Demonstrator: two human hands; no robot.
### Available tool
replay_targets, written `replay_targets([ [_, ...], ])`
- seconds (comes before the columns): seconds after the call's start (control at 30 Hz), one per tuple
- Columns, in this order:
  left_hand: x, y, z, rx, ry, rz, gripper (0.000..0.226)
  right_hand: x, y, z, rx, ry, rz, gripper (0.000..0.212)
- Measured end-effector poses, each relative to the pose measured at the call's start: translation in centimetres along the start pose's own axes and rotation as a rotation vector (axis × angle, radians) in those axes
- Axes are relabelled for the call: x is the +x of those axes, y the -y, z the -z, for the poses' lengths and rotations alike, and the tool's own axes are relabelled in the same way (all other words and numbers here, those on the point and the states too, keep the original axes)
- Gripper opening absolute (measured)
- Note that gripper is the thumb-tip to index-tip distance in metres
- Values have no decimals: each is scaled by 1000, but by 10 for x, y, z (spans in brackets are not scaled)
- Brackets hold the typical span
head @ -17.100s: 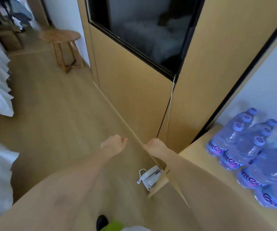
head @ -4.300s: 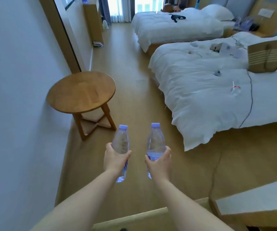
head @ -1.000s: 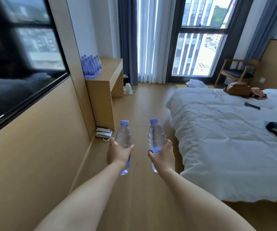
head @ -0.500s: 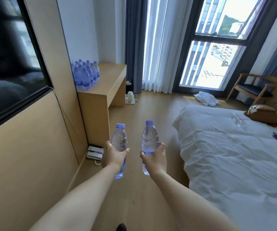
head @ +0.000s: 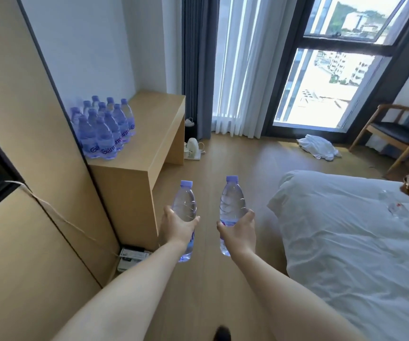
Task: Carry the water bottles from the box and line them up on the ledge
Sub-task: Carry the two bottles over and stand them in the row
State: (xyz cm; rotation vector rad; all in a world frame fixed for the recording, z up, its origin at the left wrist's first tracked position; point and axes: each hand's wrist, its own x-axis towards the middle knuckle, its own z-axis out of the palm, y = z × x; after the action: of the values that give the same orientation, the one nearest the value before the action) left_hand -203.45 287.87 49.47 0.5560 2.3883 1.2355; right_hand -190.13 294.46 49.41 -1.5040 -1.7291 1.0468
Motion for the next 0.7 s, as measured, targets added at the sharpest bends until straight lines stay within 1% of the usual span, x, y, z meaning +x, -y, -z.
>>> replay_targets([
  [0.23,137,-50,-58,64,-46,60,67,160,20,-58,44,63,-21,70],
  [0.4,233,-101,-79,-4,-62,56,61,269,65,-90,43,146,77,68],
  [0.5,282,-117,-85,-29,-92,78,62,316,86,-116,89,217,86,64],
  [0.7,399,-133,-102,-38,-107,144,54,411,115,-178,81,346,95,55],
])
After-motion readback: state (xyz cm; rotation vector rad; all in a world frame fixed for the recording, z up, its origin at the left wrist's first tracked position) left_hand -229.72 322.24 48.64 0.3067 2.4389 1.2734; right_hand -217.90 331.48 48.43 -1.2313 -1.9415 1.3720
